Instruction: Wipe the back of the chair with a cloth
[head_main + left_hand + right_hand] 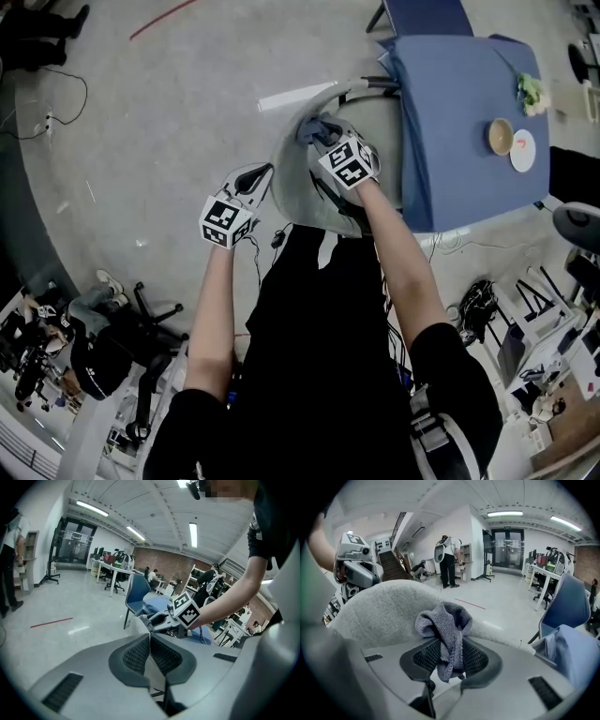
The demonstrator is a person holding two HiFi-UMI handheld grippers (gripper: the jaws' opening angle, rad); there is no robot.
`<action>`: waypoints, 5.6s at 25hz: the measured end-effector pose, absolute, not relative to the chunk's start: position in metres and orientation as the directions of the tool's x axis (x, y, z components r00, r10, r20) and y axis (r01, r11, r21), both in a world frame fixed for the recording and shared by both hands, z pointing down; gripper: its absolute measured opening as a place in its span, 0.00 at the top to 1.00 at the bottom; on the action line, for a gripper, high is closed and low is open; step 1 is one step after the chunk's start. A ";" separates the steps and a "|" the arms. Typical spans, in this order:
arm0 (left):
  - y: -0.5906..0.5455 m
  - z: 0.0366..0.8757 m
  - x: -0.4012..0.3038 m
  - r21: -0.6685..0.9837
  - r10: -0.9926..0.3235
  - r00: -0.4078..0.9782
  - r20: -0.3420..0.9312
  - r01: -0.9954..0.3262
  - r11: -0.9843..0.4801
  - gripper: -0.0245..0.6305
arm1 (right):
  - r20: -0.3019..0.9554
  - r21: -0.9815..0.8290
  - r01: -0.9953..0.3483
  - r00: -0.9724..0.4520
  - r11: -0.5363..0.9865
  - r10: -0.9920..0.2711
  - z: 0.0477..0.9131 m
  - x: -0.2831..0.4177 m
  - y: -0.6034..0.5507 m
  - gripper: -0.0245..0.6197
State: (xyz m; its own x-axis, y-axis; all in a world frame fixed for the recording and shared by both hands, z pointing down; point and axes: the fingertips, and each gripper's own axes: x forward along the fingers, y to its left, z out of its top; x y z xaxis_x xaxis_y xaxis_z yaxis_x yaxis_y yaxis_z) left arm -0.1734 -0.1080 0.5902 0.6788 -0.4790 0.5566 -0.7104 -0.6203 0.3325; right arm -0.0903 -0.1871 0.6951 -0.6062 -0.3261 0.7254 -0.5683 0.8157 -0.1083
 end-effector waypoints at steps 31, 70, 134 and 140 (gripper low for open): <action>-0.110 0.595 -0.174 0.365 -0.523 0.667 0.531 -0.737 -0.570 0.93 | 0.732 -0.069 -0.419 -0.638 0.905 -0.240 0.716 -0.099 -0.164 0.74; -0.112 0.596 -0.173 0.396 -0.504 0.696 0.511 -0.712 -0.581 0.93 | 0.747 -0.221 -0.174 -0.663 0.960 0.052 0.740 -0.108 -0.033 0.75; -0.113 0.605 -0.174 0.406 -0.592 0.684 0.425 -0.729 -0.551 0.92 | 0.837 -0.285 -0.254 -0.535 0.924 0.111 0.843 -0.071 -0.001 0.75; -0.109 0.602 -0.175 0.403 -0.571 0.692 0.442 -0.721 -0.564 0.92 | 0.818 -0.290 -0.344 -0.574 0.893 0.044 0.831 -0.086 -0.033 0.75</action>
State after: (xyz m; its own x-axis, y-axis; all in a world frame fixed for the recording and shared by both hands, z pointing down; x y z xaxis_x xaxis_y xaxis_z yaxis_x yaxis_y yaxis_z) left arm -0.1750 -0.1093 0.6021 0.6924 -0.5706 0.4416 -0.7213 -0.5635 0.4028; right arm -0.0858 -0.0328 0.8313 -0.5742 0.0437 0.8175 -0.3444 0.8930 -0.2897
